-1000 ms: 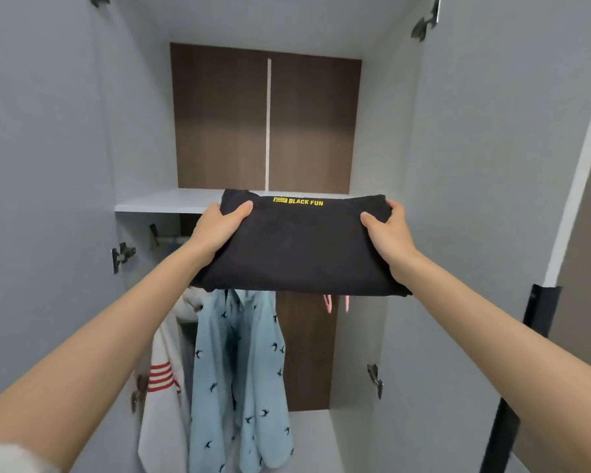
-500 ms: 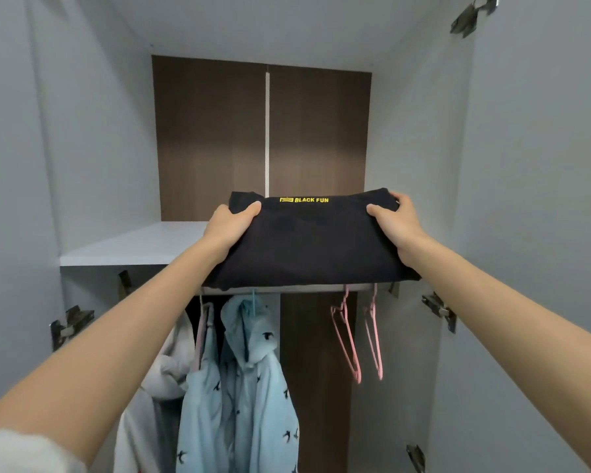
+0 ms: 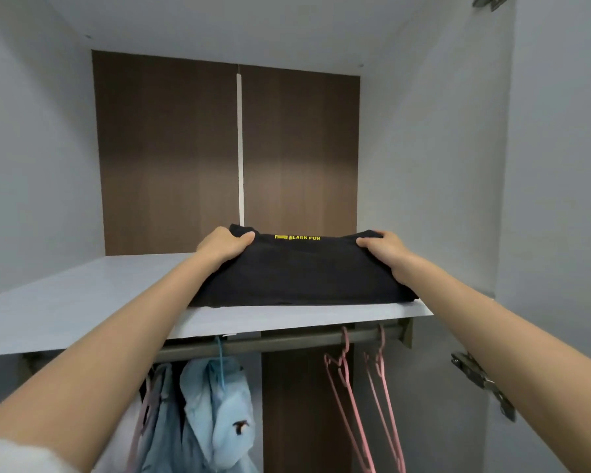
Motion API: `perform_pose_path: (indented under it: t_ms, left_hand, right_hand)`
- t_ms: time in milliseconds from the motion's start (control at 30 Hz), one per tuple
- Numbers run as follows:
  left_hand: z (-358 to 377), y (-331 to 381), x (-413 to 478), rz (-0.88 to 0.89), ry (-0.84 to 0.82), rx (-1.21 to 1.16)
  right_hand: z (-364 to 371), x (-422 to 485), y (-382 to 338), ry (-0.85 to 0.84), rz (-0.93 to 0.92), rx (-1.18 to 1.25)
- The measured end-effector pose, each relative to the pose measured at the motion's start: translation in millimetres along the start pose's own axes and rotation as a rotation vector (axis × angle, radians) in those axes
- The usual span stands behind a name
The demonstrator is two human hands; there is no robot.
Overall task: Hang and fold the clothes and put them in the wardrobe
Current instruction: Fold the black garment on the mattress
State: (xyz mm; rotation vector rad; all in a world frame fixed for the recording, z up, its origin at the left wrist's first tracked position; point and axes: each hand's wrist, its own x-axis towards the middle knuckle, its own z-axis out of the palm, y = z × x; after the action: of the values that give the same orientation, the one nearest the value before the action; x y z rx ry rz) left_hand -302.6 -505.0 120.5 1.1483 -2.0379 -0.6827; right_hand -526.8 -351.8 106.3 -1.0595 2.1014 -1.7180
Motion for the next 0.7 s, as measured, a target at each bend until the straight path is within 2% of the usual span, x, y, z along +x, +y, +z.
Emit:
perform_pose_path:
  t_ms: [100, 200, 233, 300, 367, 433, 467, 533, 700]
  left_hand:
    - [6, -2, 11, -0.01, -0.062, 0.353]
    - [4, -4, 9, 0.012, -0.022, 0.642]
    - [1, -4, 6, 0.048, 0.013, 0.696]
    - [-1, 0, 3, 0.181, 0.025, 0.623]
    - [-2, 5, -4, 0.298, -0.164, 0.444]
    - [4, 8, -16, 0.35, -0.418, 0.519]
    - [7, 7, -24, 0.365, -0.502, 0.621]
    - [7, 2, -31, 0.377, -0.565, 0.715]
    - [0, -3, -28, 0.403, -0.596, 0.656]
  right_hand:
    - [3, 15, 4, -0.015, -0.025, -0.337]
    - [3, 14, -1, 0.082, -0.181, -0.715]
    - [2, 11, -5, 0.07, -0.272, -0.743]
    - [1, 5, -12, -0.092, -0.455, -0.719]
    - [4, -4, -16, -0.322, -0.477, -0.668]
    - [7, -11, -13, -0.436, -0.387, -0.642]
    - [8, -13, -9, -0.446, -0.354, -0.626]
    - [8, -18, -3, -0.427, -0.336, -0.613]
    - [3, -31, -2, -0.363, -0.316, -0.784]
